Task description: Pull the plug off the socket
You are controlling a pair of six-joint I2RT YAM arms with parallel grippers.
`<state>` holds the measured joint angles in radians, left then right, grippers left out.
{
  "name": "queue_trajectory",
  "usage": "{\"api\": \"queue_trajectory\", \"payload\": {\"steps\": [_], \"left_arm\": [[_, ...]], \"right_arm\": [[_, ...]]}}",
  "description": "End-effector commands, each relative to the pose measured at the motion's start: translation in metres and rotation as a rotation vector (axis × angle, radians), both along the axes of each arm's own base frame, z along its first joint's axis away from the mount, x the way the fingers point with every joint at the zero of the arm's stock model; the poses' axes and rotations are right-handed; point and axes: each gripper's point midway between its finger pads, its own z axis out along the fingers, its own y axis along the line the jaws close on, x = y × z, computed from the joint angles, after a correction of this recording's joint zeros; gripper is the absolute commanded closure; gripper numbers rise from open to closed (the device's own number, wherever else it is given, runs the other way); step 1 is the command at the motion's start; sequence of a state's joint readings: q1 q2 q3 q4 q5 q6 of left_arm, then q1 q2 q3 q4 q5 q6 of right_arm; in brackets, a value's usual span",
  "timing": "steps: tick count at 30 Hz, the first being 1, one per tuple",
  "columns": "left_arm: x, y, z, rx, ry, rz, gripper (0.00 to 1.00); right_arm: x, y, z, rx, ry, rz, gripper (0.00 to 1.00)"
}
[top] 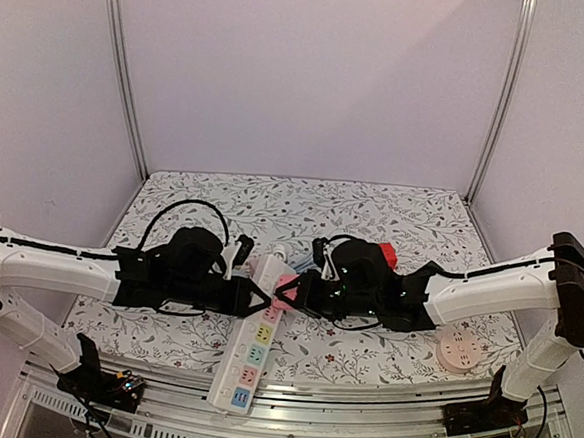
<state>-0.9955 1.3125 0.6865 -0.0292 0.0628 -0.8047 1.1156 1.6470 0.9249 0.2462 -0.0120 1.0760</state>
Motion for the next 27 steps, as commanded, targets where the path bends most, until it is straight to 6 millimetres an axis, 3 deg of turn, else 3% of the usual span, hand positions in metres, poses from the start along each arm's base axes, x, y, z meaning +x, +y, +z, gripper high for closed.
{"api": "queue_trajectory", "payload": {"steps": [1,15,27], "left_arm": [[0.005,0.012,-0.015,0.107,-0.014,0.020,0.92],[0.011,0.023,-0.025,0.198,-0.029,0.062,0.92],[0.016,0.012,0.018,-0.126,-0.003,0.067,0.91]], "right_arm": [[0.018,0.003,0.014,0.014,-0.039,-0.040,1.00],[0.019,0.005,0.010,0.013,-0.027,-0.044,1.00],[0.016,-0.015,-0.028,-0.044,0.027,-0.100,1.00]]}}
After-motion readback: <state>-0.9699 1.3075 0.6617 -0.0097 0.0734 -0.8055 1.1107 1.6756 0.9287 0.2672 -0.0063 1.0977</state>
